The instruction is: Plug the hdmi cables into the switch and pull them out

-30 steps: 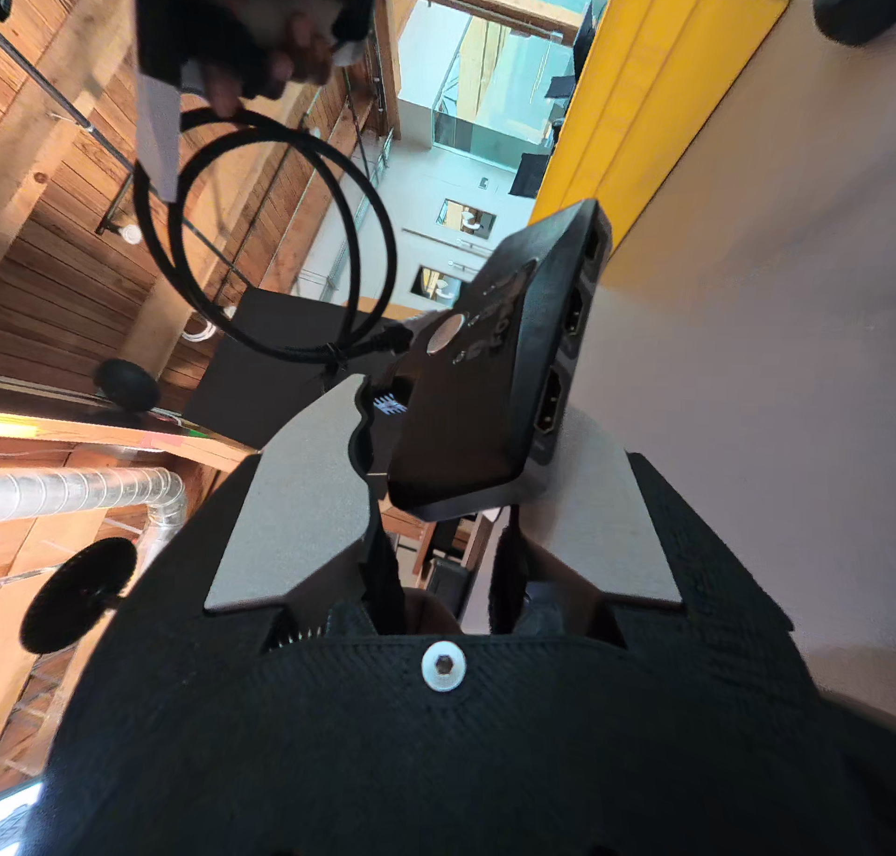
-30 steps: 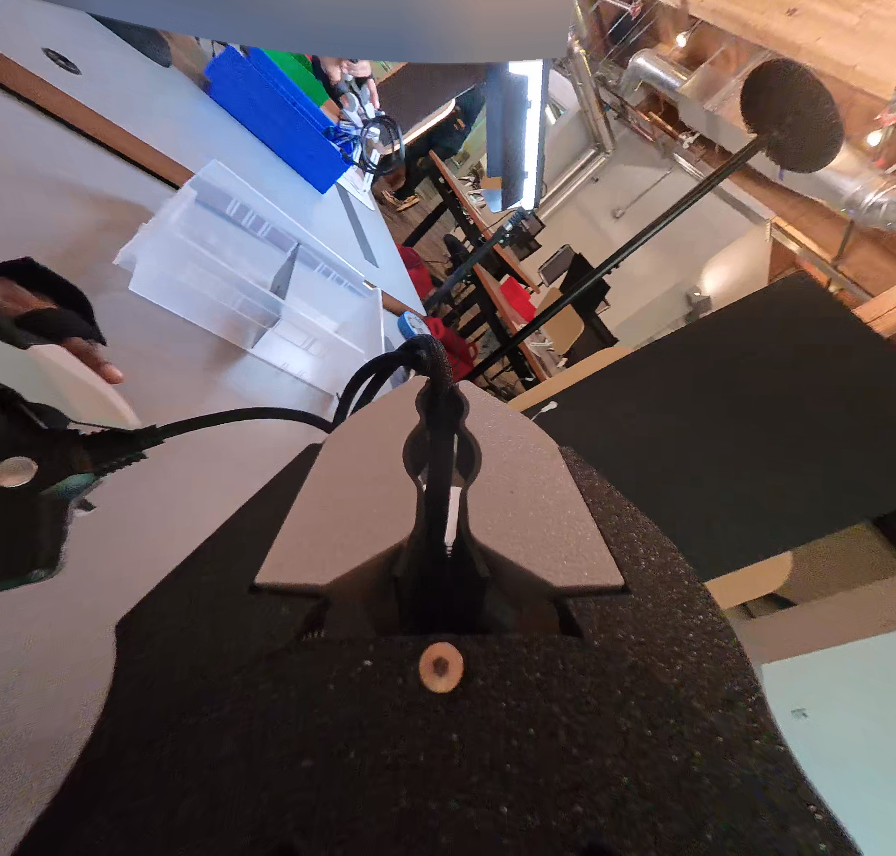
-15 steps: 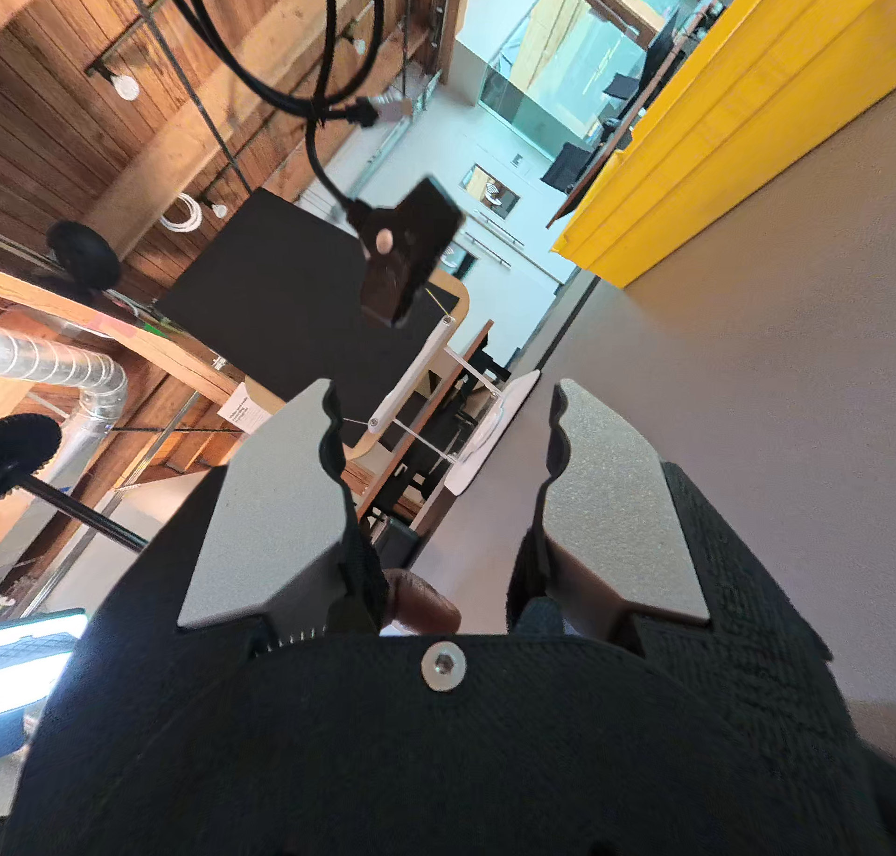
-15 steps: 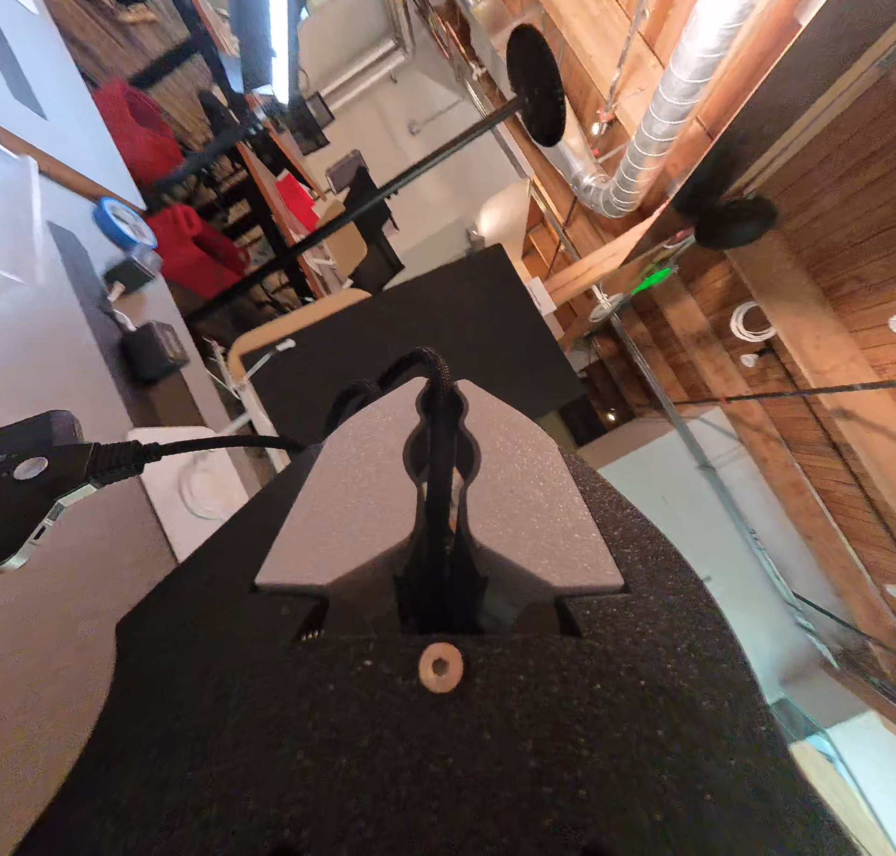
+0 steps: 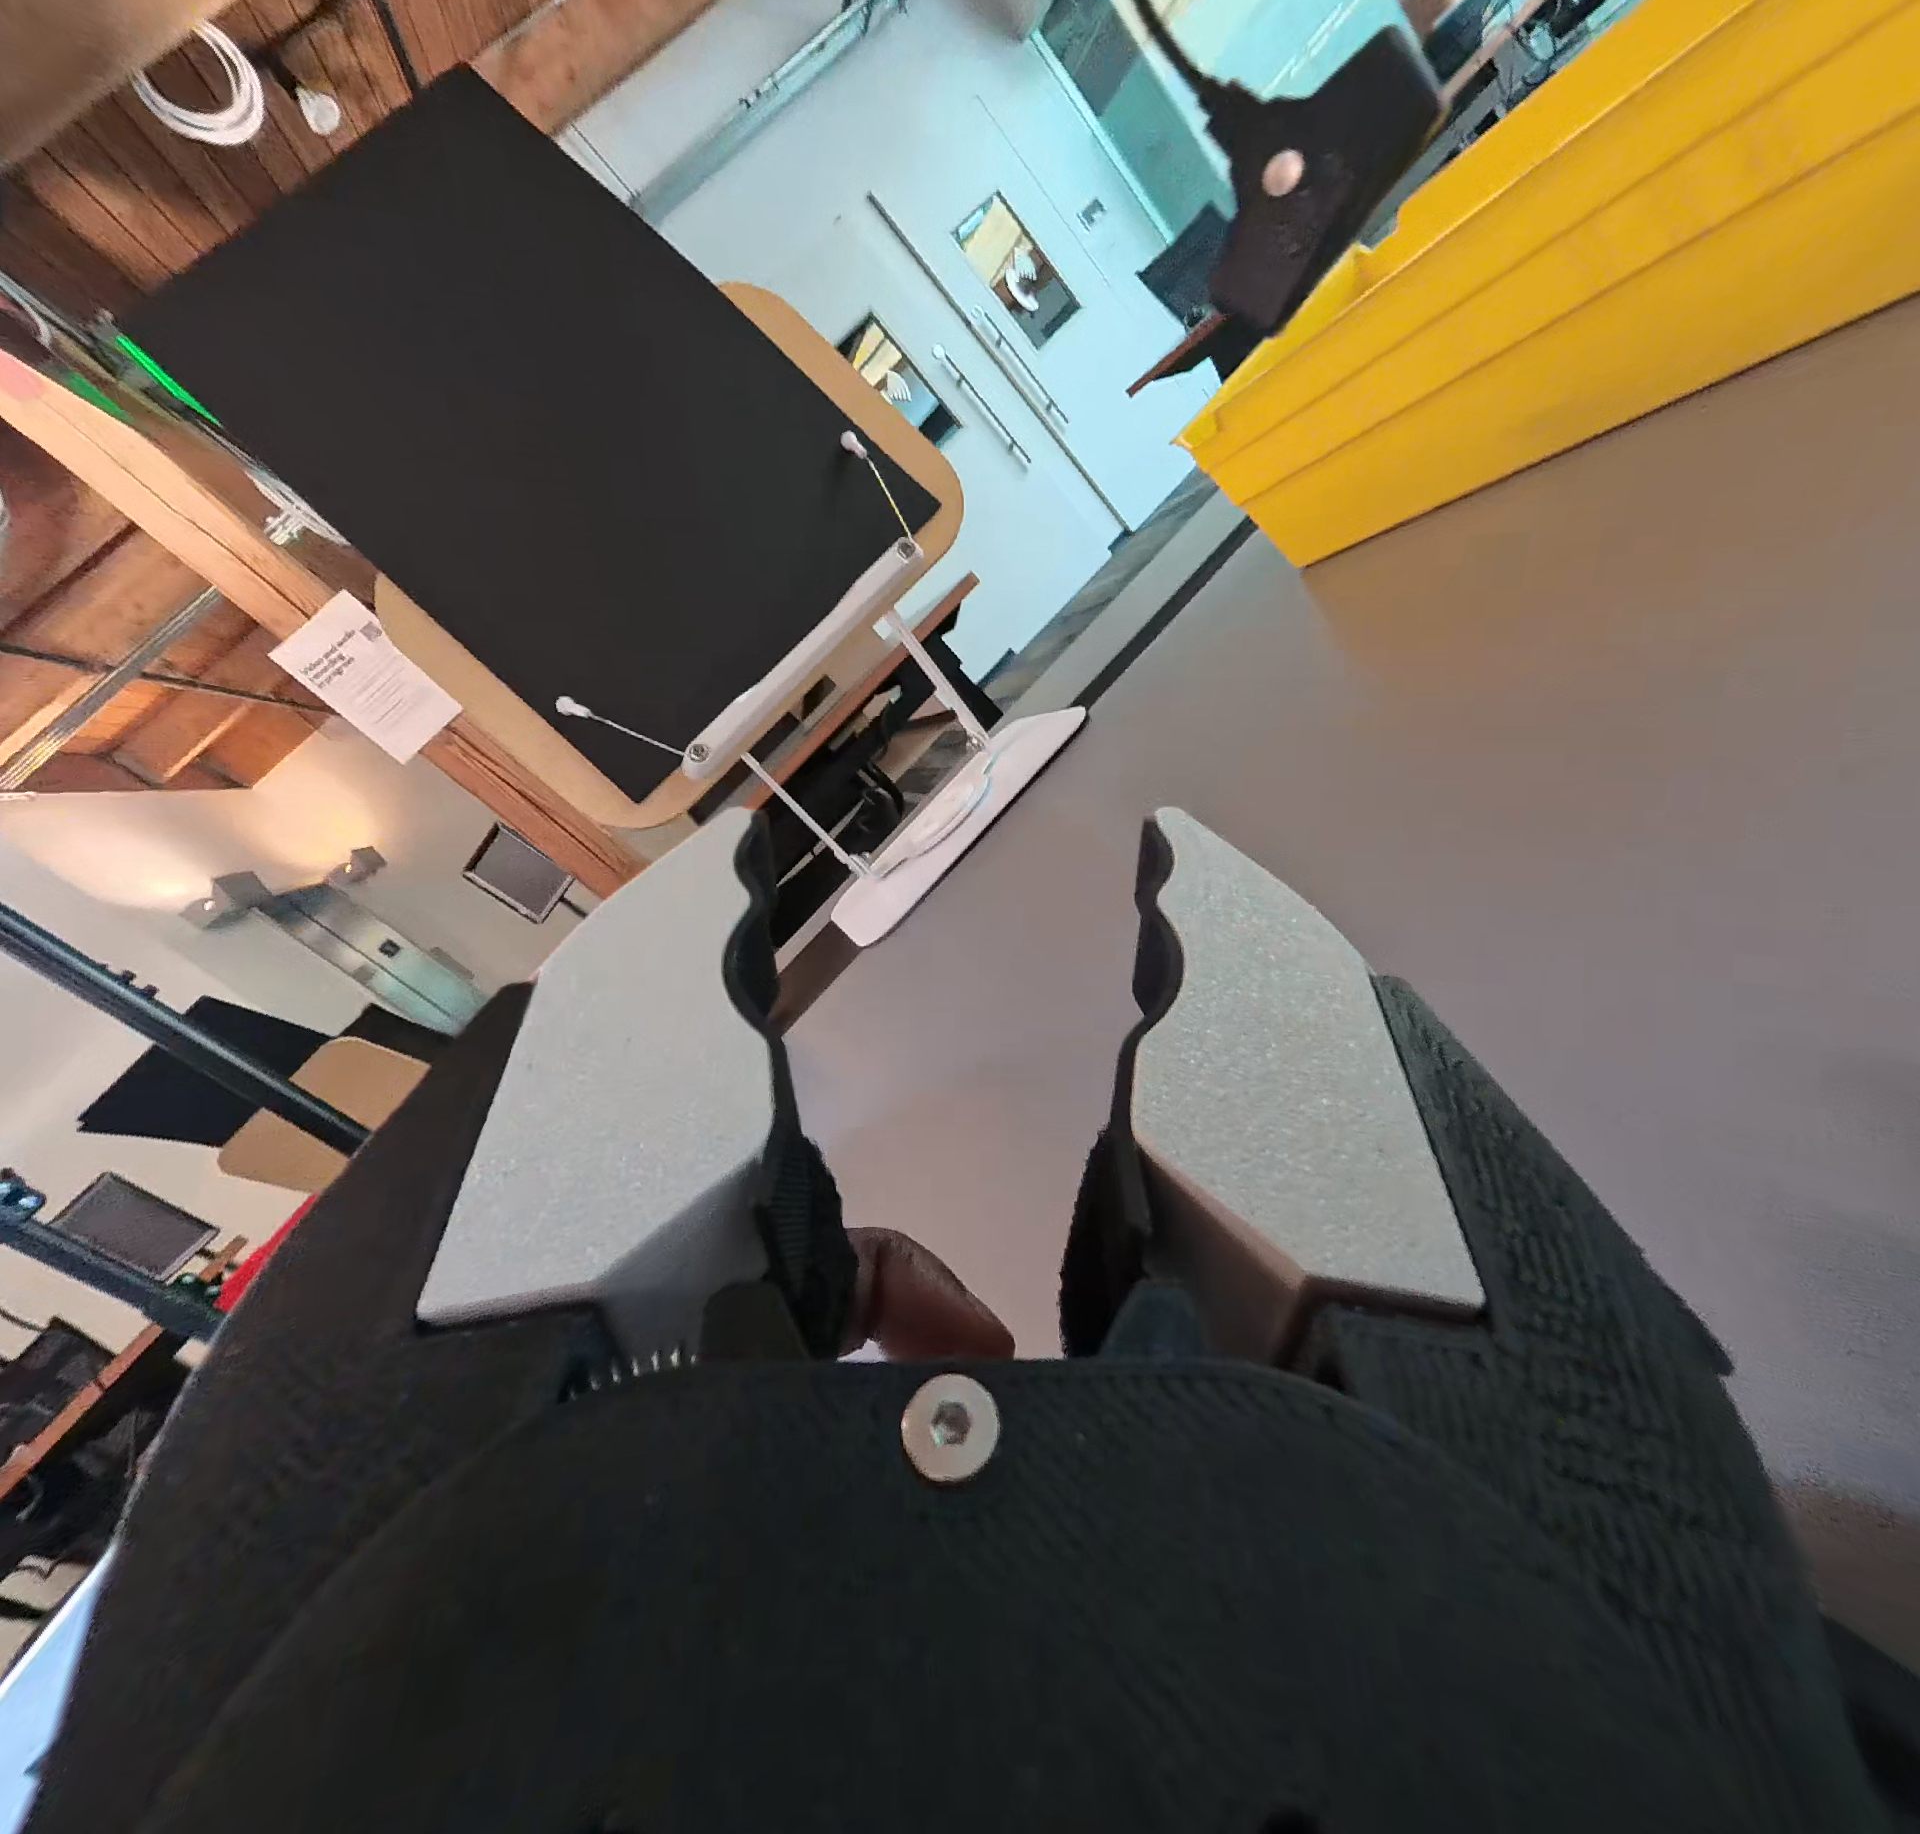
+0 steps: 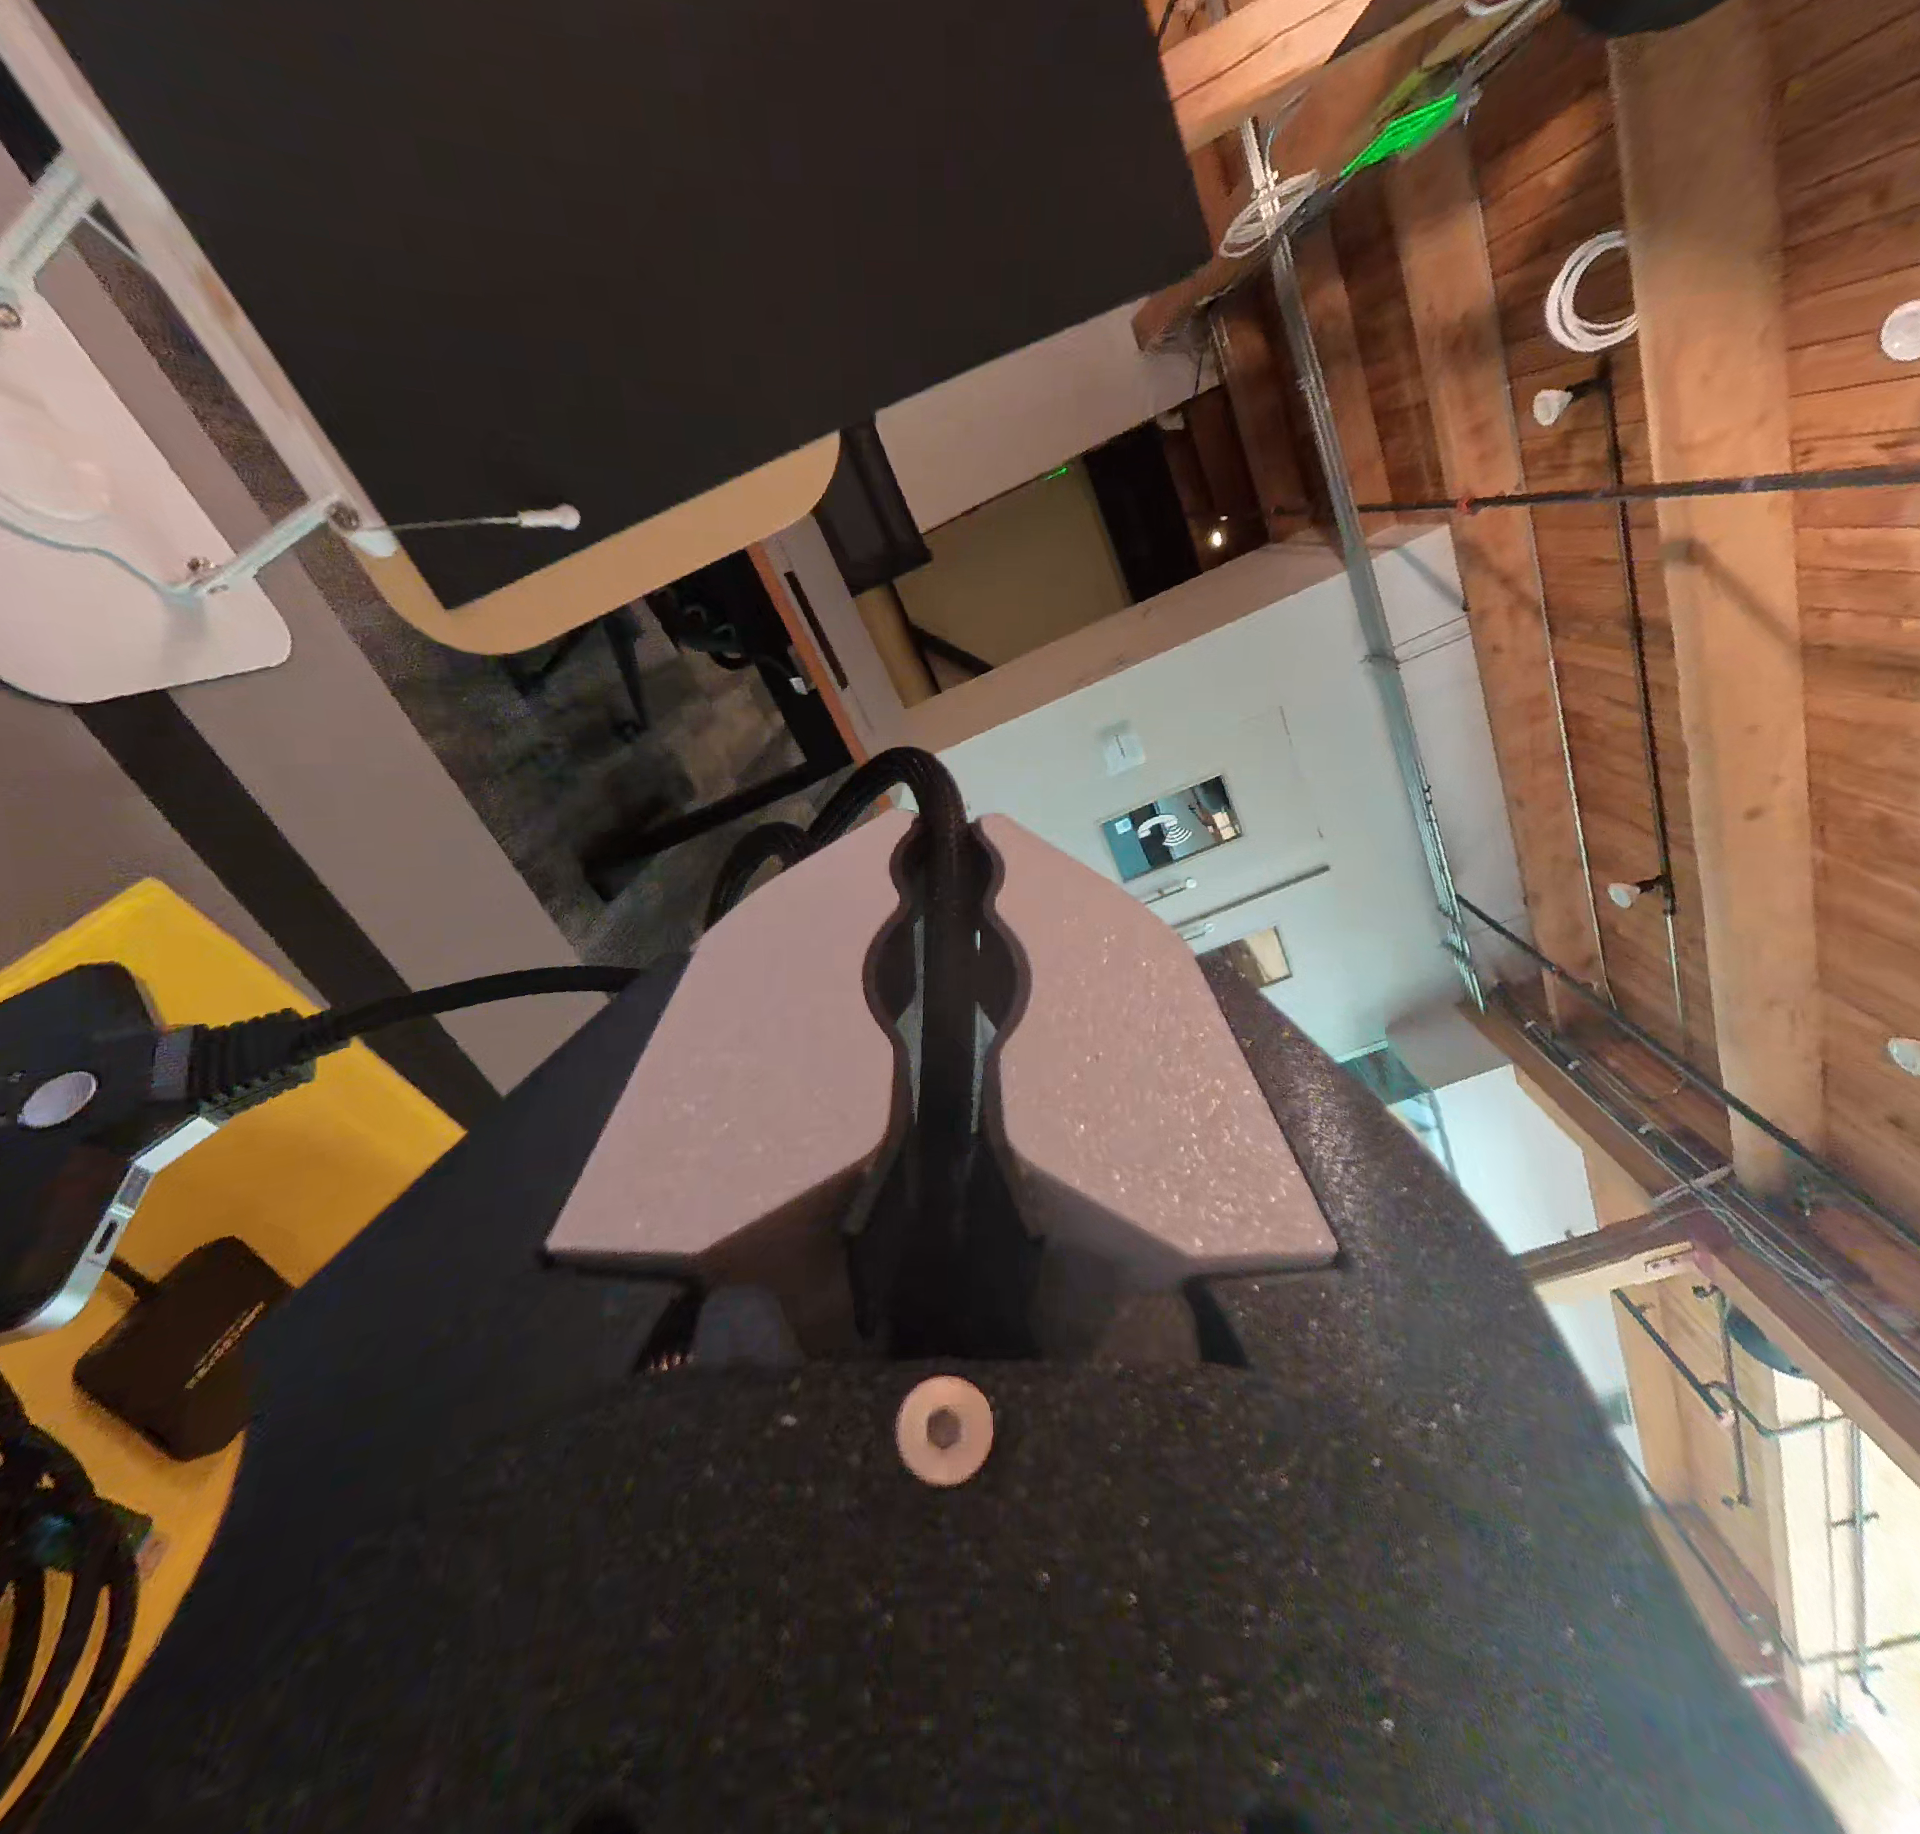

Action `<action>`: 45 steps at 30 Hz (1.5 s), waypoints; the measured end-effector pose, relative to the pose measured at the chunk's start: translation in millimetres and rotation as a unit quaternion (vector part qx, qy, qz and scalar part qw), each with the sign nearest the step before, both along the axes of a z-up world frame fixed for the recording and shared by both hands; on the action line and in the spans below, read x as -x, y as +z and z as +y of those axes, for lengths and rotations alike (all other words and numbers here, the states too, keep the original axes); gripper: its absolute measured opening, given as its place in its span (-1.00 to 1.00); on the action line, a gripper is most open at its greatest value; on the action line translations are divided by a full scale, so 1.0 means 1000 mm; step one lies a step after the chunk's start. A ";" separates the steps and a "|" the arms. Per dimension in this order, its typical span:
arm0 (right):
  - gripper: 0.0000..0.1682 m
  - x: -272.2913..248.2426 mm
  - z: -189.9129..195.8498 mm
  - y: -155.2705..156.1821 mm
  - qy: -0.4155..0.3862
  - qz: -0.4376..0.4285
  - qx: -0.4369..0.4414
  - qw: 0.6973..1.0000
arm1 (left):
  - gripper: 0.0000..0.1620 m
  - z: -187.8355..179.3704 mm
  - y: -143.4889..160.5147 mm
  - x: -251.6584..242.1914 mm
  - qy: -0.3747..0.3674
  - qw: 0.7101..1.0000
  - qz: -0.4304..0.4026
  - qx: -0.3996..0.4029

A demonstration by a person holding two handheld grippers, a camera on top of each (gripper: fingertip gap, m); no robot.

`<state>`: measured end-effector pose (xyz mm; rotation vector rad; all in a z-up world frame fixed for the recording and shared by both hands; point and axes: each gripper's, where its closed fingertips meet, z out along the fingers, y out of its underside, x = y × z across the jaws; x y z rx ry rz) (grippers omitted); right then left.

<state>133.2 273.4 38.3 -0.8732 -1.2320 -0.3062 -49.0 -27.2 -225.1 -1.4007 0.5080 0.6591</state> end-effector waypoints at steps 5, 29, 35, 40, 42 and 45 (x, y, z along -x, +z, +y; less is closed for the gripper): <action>-0.92 -0.002 0.021 -0.050 -0.044 -0.063 -0.015 0.997 | -0.21 0.003 -0.007 -0.001 0.005 1.000 0.023 0.016; -0.03 -0.044 -0.066 -0.199 0.098 0.282 0.467 0.832 | -0.22 -0.009 0.012 0.035 0.061 0.994 -0.079 -0.033; -0.03 -0.056 -0.102 -0.285 0.001 0.239 0.472 0.849 | -0.21 -0.087 0.050 0.125 0.257 0.944 -0.174 -0.114; -0.17 -0.037 -0.089 -0.314 -0.049 0.209 0.509 0.833 | -0.16 -0.137 0.038 0.180 0.328 0.910 -0.249 -0.048; -0.53 -0.041 -0.086 -0.313 -0.067 0.199 0.465 0.860 | -0.16 -0.133 0.002 0.188 0.303 0.902 -0.308 0.029; -0.82 -0.042 -0.086 -0.314 -0.086 0.176 0.433 0.880 | -0.50 -0.118 -0.040 0.182 0.251 0.892 -0.367 0.085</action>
